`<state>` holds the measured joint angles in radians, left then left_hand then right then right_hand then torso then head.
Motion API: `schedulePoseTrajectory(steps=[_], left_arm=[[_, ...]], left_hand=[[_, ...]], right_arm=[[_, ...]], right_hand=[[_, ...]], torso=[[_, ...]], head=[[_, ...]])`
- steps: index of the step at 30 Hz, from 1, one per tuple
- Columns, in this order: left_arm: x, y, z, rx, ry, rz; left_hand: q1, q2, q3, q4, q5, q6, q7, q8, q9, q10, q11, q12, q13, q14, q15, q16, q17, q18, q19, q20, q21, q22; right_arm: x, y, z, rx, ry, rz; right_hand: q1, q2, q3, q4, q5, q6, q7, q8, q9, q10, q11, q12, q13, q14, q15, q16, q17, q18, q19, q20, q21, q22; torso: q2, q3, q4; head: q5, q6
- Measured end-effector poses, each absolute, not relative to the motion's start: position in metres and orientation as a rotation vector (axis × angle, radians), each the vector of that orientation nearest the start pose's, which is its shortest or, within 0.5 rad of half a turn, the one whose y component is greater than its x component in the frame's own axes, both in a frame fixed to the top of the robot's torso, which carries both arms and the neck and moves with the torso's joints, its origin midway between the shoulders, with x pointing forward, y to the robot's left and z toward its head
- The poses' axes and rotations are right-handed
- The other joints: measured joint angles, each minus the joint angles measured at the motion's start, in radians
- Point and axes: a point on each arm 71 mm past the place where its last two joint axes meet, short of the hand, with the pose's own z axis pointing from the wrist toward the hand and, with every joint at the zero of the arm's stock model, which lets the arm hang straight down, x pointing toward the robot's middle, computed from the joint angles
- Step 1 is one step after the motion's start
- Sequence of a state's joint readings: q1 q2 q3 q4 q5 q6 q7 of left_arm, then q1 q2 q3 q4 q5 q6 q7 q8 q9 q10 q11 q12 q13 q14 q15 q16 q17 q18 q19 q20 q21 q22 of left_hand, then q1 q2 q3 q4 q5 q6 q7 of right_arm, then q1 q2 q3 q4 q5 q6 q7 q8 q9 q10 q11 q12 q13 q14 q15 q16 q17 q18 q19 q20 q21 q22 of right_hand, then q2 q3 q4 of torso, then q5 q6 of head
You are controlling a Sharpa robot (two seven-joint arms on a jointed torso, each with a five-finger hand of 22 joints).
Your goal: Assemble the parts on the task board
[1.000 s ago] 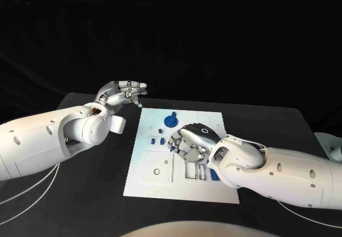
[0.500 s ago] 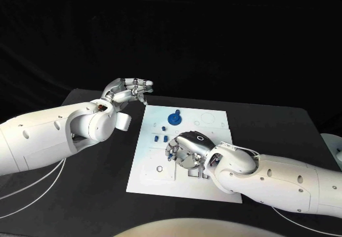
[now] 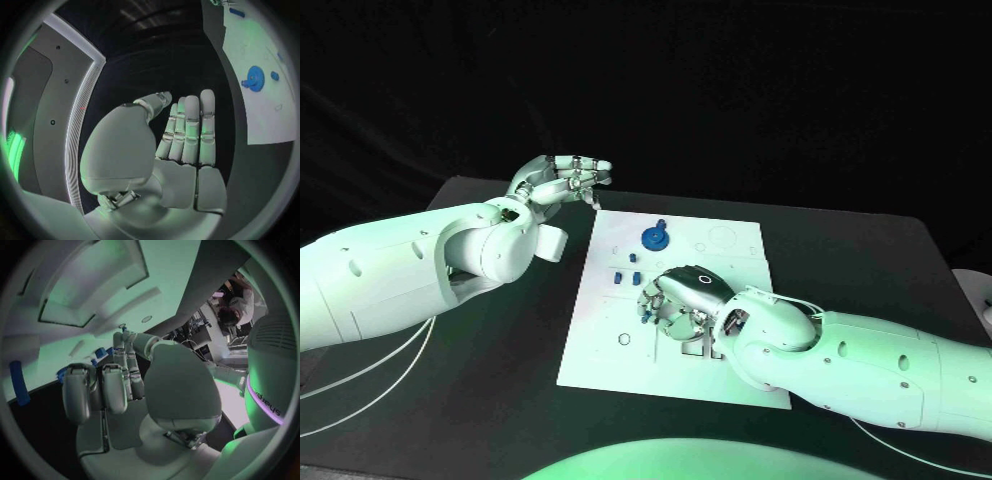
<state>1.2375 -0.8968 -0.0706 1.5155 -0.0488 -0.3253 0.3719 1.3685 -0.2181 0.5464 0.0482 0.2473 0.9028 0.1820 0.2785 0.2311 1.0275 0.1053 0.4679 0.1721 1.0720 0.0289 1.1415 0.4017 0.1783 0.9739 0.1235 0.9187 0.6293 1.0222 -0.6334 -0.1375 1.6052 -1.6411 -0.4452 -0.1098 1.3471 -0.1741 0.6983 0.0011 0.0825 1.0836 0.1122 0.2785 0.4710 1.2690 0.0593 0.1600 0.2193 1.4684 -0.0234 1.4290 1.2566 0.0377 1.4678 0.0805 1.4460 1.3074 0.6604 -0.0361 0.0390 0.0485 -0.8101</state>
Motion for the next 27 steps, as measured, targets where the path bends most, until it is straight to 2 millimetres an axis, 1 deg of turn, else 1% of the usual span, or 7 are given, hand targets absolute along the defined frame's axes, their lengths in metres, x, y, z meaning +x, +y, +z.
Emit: schedulePoseTrajectory(steps=[7,8,15,21,23,26,27], left_arm=[[0.494,0.240,-0.172,-1.072,1.419,-1.450],[0.494,0.240,-0.172,-1.072,1.419,-1.450],[0.494,0.240,-0.172,-1.072,1.421,-1.450],[0.494,0.240,-0.172,-1.073,1.422,-1.450],[0.494,0.240,-0.172,-1.073,1.423,-1.450],[0.493,0.240,-0.172,-1.074,1.424,-1.450],[0.493,0.240,-0.172,-1.074,1.424,-1.450]], left_hand=[[0.000,0.000,0.000,0.000,0.000,0.000,0.000,0.000,0.000,0.000,0.000,0.000,0.000,0.000,0.000,0.000,0.000,0.000,0.000,0.000,0.000,0.000],[0.000,0.000,0.000,0.000,0.000,0.000,0.000,0.000,0.000,0.000,0.000,0.000,0.000,0.000,0.000,0.000,0.000,0.000,0.000,0.000,0.000,0.000],[0.000,0.000,0.000,0.000,0.000,0.000,0.000,0.000,0.000,0.000,0.000,0.000,0.001,0.000,0.000,0.000,0.000,0.000,0.000,0.000,0.000,0.000],[0.000,0.000,0.000,0.000,0.000,0.000,0.000,0.000,0.000,0.000,0.000,0.000,0.001,0.000,0.000,0.000,0.000,0.000,0.000,0.000,0.000,0.000],[0.000,0.000,0.000,0.000,0.000,0.000,0.000,0.000,-0.001,-0.004,0.004,0.004,0.001,0.000,0.000,0.000,0.000,0.000,0.000,0.000,-0.005,0.000],[0.000,0.000,0.000,0.000,0.000,0.000,0.000,0.000,-0.001,-0.004,0.004,0.004,0.001,0.000,0.000,0.000,0.000,0.000,0.000,0.000,-0.005,0.000],[0.000,0.000,0.000,0.000,0.000,0.000,0.000,0.000,-0.001,-0.004,0.004,0.004,0.001,0.000,0.000,0.000,0.000,0.000,0.000,0.000,-0.005,0.000]], right_arm=[[0.394,-0.071,-0.270,-0.391,1.677,0.910],[0.394,-0.070,-0.270,-0.394,1.679,0.908],[0.394,-0.066,-0.271,-0.415,1.683,0.897],[0.392,-0.062,-0.272,-0.440,1.682,0.884],[0.392,-0.061,-0.272,-0.448,1.680,0.878],[0.391,-0.060,-0.272,-0.458,1.679,0.870],[0.391,-0.060,-0.272,-0.461,1.679,0.867]], right_hand=[[-0.004,0.001,-0.002,-0.002,-0.003,-0.002,-0.002,0.000,0.005,0.000,0.000,0.000,0.000,0.000,0.000,0.000,-0.001,0.000,0.000,0.000,0.000,0.000],[-0.005,0.003,-0.003,-0.003,-0.005,-0.002,-0.002,0.000,0.005,0.004,-0.003,0.000,0.000,0.000,0.000,0.000,-0.001,0.000,0.000,0.000,0.000,0.000],[-0.009,0.004,-0.003,-0.003,-0.006,-0.006,-0.004,0.000,0.005,0.007,-0.004,-0.002,0.000,0.000,0.000,0.000,-0.001,0.000,0.000,0.000,0.000,0.000],[-0.011,0.005,-0.005,-0.005,-0.006,-0.007,-0.003,-0.001,0.005,0.009,-0.006,-0.006,0.002,0.000,0.000,0.000,-0.003,0.000,0.000,0.000,0.000,0.001],[-0.011,0.005,-0.005,-0.005,-0.006,-0.007,-0.003,0.000,0.005,0.008,-0.008,-0.006,0.003,0.000,0.000,0.000,-0.004,0.000,0.000,0.000,0.000,0.001],[-0.011,0.005,-0.012,-0.006,-0.009,-0.007,-0.003,0.003,0.006,0.009,-0.009,-0.009,0.004,0.000,0.000,-0.004,-0.006,0.000,0.000,0.000,-0.004,0.001],[-0.015,0.001,-0.013,-0.006,-0.010,-0.012,0.002,0.004,0.007,0.009,-0.010,-0.015,0.004,0.000,0.000,-0.004,-0.006,0.000,0.000,0.000,-0.004,0.001]], torso=[[0.000,-0.0003,0.0006],[0.000,-0.0003,0.0006],[-0.001,-0.0003,0.0003],[-0.001,-0.0003,-0.0001],[-0.001,-0.0003,0.0001],[-0.001,-0.0009,0.0006],[-0.001,-0.0010,0.0006]], head=[[-0.002,-0.003],[-0.003,-0.003],[-0.004,-0.003],[-0.004,0.000],[-0.005,0.000],[-0.006,0.000],[-0.006,0.000]])
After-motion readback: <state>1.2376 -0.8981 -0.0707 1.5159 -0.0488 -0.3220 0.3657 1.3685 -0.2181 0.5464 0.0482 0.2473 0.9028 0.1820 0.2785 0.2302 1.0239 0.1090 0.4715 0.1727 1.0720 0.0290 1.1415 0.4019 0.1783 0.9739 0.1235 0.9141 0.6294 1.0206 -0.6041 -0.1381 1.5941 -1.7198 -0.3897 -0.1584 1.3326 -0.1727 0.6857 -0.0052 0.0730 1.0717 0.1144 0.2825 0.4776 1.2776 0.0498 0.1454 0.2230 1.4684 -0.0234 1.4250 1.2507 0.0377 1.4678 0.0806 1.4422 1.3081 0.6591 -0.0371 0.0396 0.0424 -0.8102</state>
